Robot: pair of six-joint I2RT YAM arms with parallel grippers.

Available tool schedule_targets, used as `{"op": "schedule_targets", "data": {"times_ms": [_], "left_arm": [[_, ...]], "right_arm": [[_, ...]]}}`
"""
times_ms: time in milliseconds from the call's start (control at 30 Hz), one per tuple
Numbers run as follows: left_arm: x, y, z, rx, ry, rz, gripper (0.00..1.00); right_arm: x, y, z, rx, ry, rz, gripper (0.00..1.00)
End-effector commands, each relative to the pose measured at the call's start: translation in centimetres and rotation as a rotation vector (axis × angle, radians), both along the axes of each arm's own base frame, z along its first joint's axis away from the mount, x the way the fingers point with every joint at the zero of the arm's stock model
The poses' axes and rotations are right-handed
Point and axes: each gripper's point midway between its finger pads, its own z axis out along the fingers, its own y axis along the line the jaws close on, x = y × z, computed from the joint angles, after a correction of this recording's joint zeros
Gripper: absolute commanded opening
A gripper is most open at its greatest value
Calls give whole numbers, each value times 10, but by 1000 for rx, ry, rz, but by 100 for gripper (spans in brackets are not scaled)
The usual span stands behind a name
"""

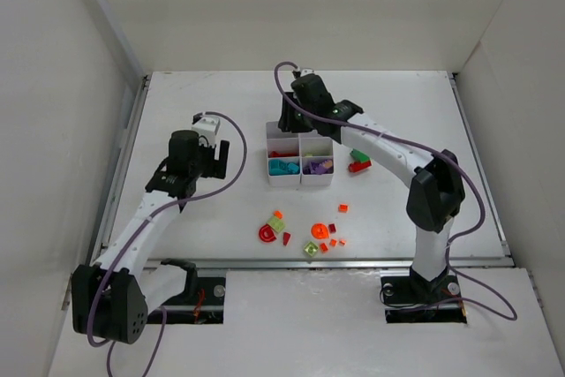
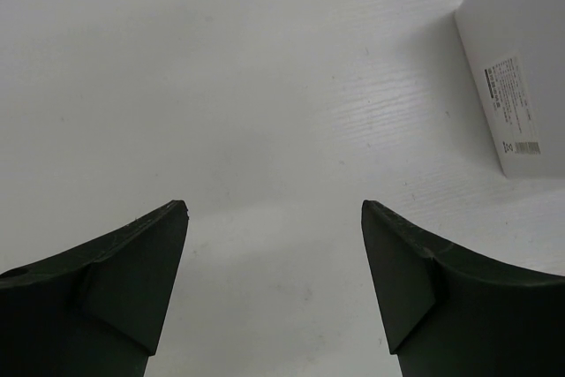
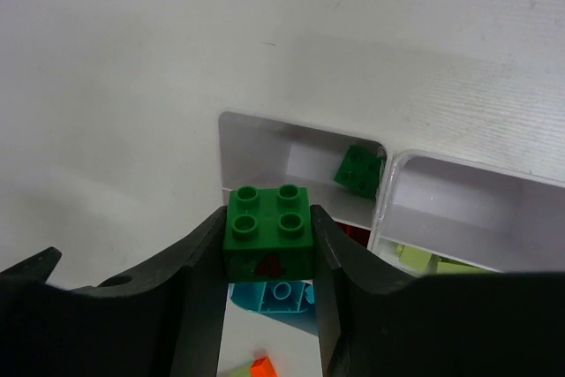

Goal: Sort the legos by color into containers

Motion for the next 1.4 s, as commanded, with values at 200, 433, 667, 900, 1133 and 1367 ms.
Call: {"op": "schedule_targets", "data": {"times_ms": [200,433,667,900,1133,1367], "left_arm": [[5,-6,14,-55,-90,19,77],[3,-5,16,-58,-101,19,77],[2,-7,17,-65,-108,11,77],[2,-7,17,-65,-108,11,77],[3,-5,8,-55,-90,19,77],[3,-7,5,-58,-78,10,77]], "right_arm": [[9,17,-7,42,-16,-60,10],[16,18,-17,1,-10,-66,67],[9,27,19,48,-94,-7,98],[-6,0,93,76,-293,11,100],[-23,-165,107,-196,-456,-516,100],[-20,-238,-33,-159,61,-374,92]]}}
